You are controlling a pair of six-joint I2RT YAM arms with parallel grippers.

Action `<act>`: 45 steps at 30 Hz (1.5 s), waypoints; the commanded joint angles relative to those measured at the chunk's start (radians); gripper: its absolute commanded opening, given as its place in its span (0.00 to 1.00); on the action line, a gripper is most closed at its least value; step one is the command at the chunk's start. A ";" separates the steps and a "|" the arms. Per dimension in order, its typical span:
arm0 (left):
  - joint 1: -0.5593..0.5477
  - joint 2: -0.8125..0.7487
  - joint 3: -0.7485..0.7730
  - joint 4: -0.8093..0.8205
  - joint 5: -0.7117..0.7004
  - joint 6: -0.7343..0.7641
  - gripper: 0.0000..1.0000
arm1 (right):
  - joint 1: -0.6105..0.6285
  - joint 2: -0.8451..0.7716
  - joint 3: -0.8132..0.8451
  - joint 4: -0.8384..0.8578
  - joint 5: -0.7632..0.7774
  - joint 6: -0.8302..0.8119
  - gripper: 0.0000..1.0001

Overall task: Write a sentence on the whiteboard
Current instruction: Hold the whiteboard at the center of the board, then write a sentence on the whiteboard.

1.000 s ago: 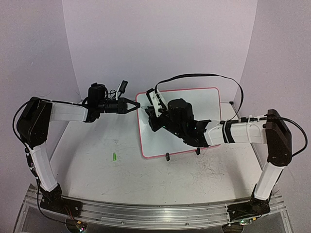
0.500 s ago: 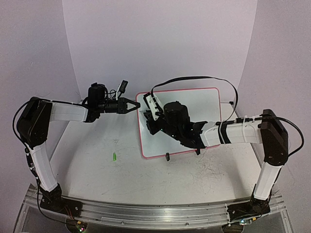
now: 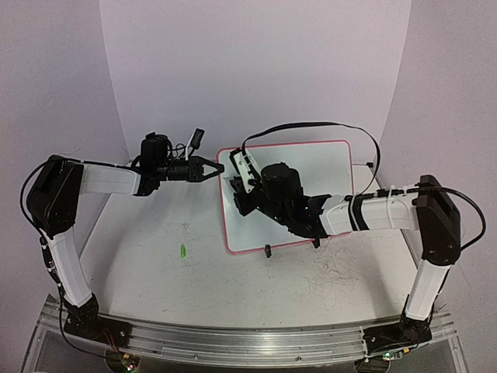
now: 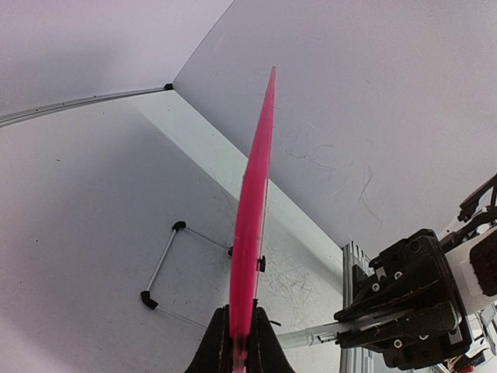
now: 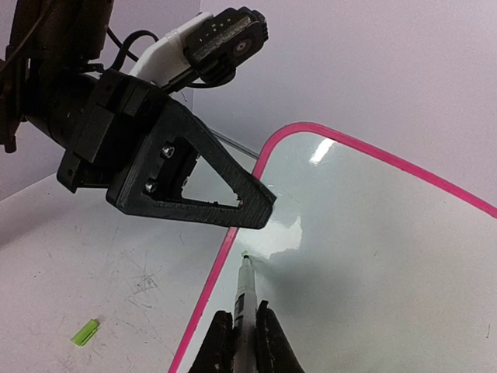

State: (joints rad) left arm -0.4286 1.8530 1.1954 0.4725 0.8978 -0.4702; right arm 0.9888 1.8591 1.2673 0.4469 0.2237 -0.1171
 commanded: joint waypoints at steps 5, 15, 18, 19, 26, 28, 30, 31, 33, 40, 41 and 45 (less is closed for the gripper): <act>0.004 -0.018 0.004 0.035 0.000 0.004 0.00 | 0.027 0.000 -0.037 -0.005 0.023 0.047 0.00; 0.005 -0.020 0.003 0.035 0.001 0.004 0.00 | 0.046 -0.002 -0.029 -0.005 0.047 0.053 0.00; 0.005 -0.018 0.003 0.035 0.002 0.004 0.00 | 0.047 -0.039 -0.019 -0.001 0.030 0.062 0.00; 0.005 -0.018 0.003 0.035 0.000 0.004 0.00 | 0.046 -0.049 -0.021 0.004 0.026 0.066 0.00; 0.005 -0.024 0.003 0.035 0.003 0.004 0.00 | 0.045 -0.083 -0.026 0.030 0.067 0.074 0.00; 0.005 -0.026 0.002 0.035 0.003 0.005 0.00 | 0.042 -0.071 -0.019 0.033 0.089 0.075 0.00; 0.005 -0.027 0.001 0.035 0.003 0.005 0.00 | 0.038 -0.061 -0.010 0.033 0.102 0.079 0.00; 0.004 -0.026 0.001 0.035 0.003 0.005 0.00 | 0.036 -0.058 -0.008 0.035 0.104 0.081 0.00; 0.004 -0.027 0.002 0.035 0.003 0.005 0.00 | 0.032 -0.051 -0.003 0.037 0.107 0.083 0.00; 0.005 -0.026 0.002 0.035 0.006 0.005 0.00 | 0.017 -0.029 0.004 0.043 0.123 0.080 0.00; 0.004 -0.026 0.003 0.035 0.006 0.005 0.00 | 0.016 -0.026 0.006 0.043 0.124 0.080 0.00; 0.005 -0.026 0.003 0.035 0.008 0.005 0.00 | 0.012 -0.014 0.009 0.045 0.125 0.078 0.00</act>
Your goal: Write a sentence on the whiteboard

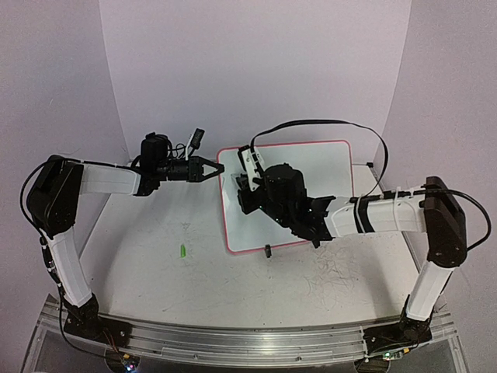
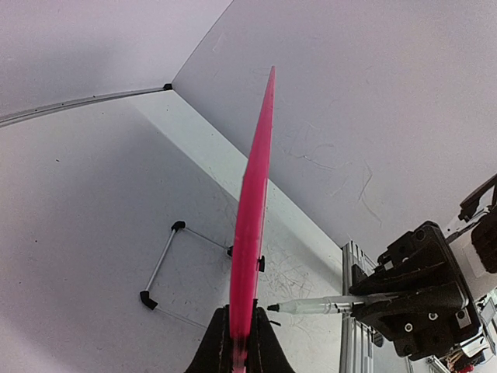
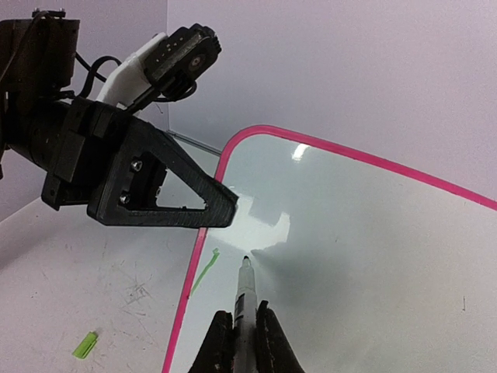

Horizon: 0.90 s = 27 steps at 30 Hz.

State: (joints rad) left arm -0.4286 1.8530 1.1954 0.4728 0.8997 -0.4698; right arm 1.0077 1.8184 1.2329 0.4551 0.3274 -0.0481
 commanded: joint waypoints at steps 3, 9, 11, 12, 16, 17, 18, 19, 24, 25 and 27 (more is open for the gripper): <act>0.004 -0.026 0.003 0.035 0.006 0.005 0.00 | -0.008 0.032 0.043 0.036 0.011 0.012 0.00; 0.005 -0.029 0.003 0.034 0.006 0.005 0.00 | -0.008 0.044 0.032 0.027 -0.005 0.027 0.00; 0.005 -0.030 0.003 0.035 0.006 0.005 0.00 | -0.007 0.044 0.030 0.023 -0.005 0.031 0.00; 0.005 -0.030 0.003 0.035 0.006 0.004 0.00 | -0.006 0.044 0.028 0.022 -0.005 0.033 0.00; 0.004 -0.031 0.004 0.035 0.006 0.003 0.00 | -0.005 0.046 0.026 0.016 -0.022 0.040 0.00; 0.004 -0.031 0.004 0.035 0.006 0.004 0.00 | -0.004 0.049 0.027 0.015 -0.028 0.040 0.00; 0.004 -0.031 0.004 0.035 0.006 0.004 0.00 | -0.003 0.051 0.028 0.015 -0.031 0.040 0.00; 0.004 -0.031 0.004 0.035 0.007 0.003 0.00 | -0.001 0.054 0.030 0.013 -0.032 0.040 0.00; 0.004 -0.032 0.004 0.035 0.007 0.004 0.00 | 0.015 0.067 0.039 0.010 -0.036 0.040 0.00; 0.004 -0.032 0.004 0.035 0.008 0.004 0.00 | 0.015 0.069 0.041 0.009 -0.037 0.049 0.00; 0.004 -0.034 0.003 0.035 0.007 0.003 0.00 | 0.016 0.073 0.045 0.009 -0.035 0.075 0.00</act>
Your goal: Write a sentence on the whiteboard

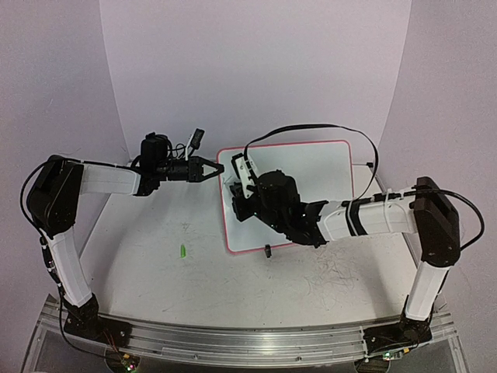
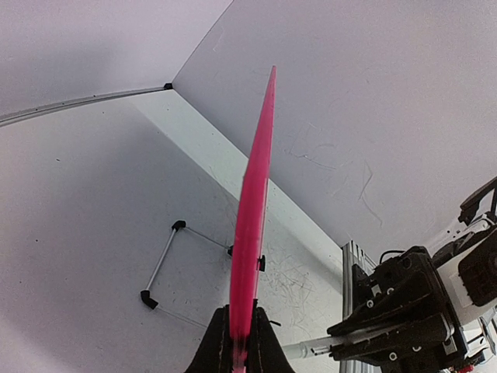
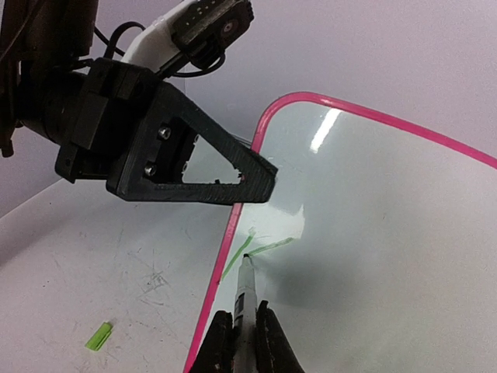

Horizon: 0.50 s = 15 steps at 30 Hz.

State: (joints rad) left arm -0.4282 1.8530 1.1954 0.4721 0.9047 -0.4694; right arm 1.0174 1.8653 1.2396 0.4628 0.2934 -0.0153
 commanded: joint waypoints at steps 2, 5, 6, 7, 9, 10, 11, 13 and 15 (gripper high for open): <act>0.004 -0.034 0.003 0.036 0.002 0.004 0.00 | 0.007 0.032 0.045 0.000 0.001 0.042 0.00; 0.004 -0.036 0.003 0.037 0.002 0.005 0.00 | 0.006 0.036 0.048 0.000 0.013 0.045 0.00; 0.004 -0.037 0.003 0.037 0.002 0.005 0.00 | 0.006 0.034 0.045 0.000 0.023 0.048 0.00; 0.004 -0.037 0.003 0.037 0.002 0.005 0.00 | 0.007 0.031 0.042 -0.001 0.033 0.051 0.00; 0.004 -0.038 0.003 0.037 0.002 0.005 0.00 | 0.006 0.025 0.032 -0.001 0.053 0.055 0.00; 0.004 -0.039 0.002 0.037 0.003 0.005 0.00 | 0.006 0.019 0.025 -0.001 0.062 0.056 0.00; 0.005 -0.040 0.002 0.037 0.002 0.005 0.00 | 0.007 0.014 0.021 -0.001 0.069 0.057 0.00; 0.004 -0.040 0.001 0.037 0.003 0.005 0.00 | 0.007 0.007 0.005 -0.003 0.078 0.061 0.00; 0.005 -0.041 0.001 0.037 0.001 0.006 0.00 | 0.007 0.000 -0.006 -0.003 0.087 0.065 0.00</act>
State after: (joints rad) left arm -0.4282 1.8530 1.1954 0.4721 0.9043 -0.4683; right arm 1.0310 1.8812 1.2495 0.4622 0.3108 0.0294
